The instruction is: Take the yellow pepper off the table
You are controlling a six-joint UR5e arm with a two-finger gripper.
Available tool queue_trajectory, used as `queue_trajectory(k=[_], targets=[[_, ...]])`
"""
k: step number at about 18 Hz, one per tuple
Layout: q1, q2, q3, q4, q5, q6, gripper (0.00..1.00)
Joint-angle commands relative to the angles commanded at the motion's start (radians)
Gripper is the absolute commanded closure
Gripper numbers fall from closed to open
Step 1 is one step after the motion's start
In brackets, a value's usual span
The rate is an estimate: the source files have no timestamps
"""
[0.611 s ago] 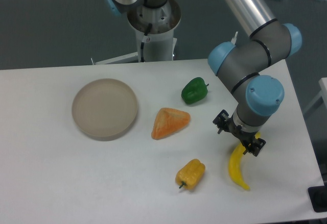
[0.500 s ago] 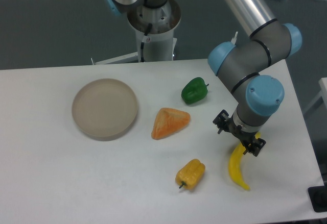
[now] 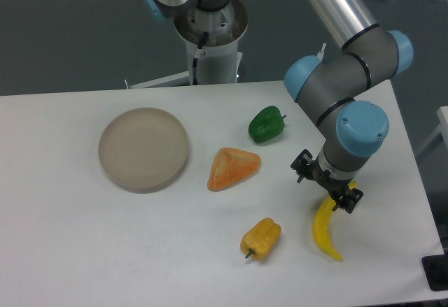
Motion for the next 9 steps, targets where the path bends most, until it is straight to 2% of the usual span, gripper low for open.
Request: queue_trajectory(k=[4,8,9], targets=[[-0.057,0.011,0.002,0.002,-0.019,-0.003,0.00],[-0.106,-0.015,0.014,0.008,-0.020,-0.014,0.00],[-0.115,-0.029,0.011,0.035,-0.020,-0.050,0.00]])
